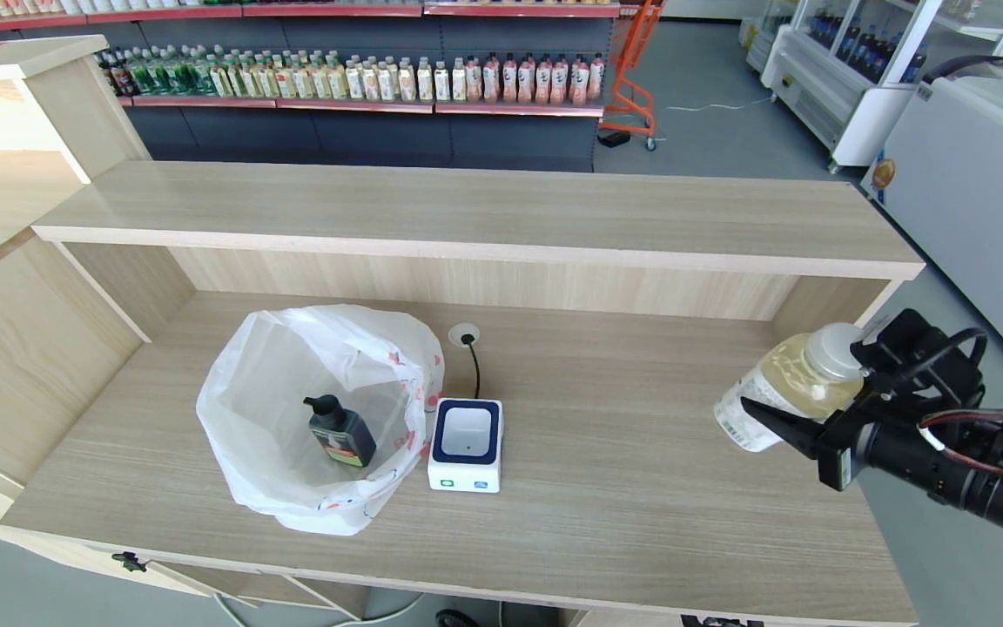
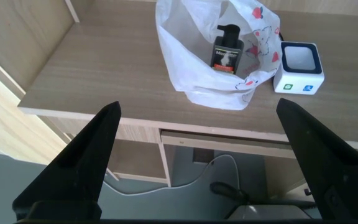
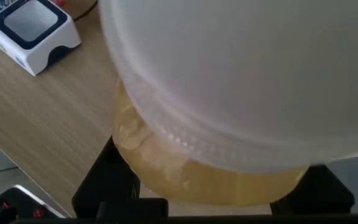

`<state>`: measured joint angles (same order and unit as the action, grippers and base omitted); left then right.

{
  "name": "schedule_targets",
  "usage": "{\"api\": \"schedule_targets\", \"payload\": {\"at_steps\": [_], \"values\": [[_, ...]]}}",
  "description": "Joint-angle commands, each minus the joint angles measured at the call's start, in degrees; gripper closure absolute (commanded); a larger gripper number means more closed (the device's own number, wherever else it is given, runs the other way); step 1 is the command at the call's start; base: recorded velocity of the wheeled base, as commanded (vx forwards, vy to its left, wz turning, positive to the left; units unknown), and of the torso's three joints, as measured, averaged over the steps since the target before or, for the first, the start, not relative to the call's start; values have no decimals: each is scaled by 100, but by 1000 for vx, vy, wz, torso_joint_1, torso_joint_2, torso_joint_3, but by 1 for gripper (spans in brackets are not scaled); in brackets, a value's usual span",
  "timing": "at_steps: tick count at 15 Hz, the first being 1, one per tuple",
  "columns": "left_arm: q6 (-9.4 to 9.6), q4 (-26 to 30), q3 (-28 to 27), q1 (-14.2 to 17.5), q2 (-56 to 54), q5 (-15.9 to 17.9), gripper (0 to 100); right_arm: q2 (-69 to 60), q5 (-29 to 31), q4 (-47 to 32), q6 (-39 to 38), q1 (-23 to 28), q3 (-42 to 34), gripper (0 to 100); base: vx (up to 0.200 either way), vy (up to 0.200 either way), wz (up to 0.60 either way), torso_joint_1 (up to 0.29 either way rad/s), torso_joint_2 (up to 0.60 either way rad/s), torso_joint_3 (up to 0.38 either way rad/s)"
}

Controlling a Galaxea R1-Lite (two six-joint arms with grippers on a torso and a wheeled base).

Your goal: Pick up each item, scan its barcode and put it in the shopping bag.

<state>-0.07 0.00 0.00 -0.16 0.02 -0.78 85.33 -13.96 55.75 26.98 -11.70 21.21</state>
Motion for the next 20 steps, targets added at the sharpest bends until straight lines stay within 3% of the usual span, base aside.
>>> {"api": "schedule_targets", "payload": {"at_steps": [1, 2, 4, 9, 14, 20], "values": [[-1, 0, 0, -2, -2, -1, 0, -307, 95, -55, 282, 300, -152, 100, 0, 0, 0, 0, 0, 0], [-1, 0, 0, -2, -2, -1, 0, -342, 139, -73, 387, 265, -240, 100, 0, 0, 0, 0, 0, 0], [-1, 0, 0, -2, -2, -1, 0, -298, 148, -29, 1354, 274, -407, 100, 0, 0, 0, 0, 0, 0], [-1, 0, 0, -2, -2, -1, 0, -78, -46, 411, 2268, 212, -434, 100, 0, 0, 0, 0, 0, 0], [7, 0, 0, -2, -2, -1, 0, 45, -107, 622, 2497, 89, -442, 100, 0, 0, 0, 0, 0, 0], [-28, 0, 0, -2, -2, -1, 0, 229, -503, 701, 2435, -51, -416, 100, 0, 200, 0, 1, 3, 2]]}}
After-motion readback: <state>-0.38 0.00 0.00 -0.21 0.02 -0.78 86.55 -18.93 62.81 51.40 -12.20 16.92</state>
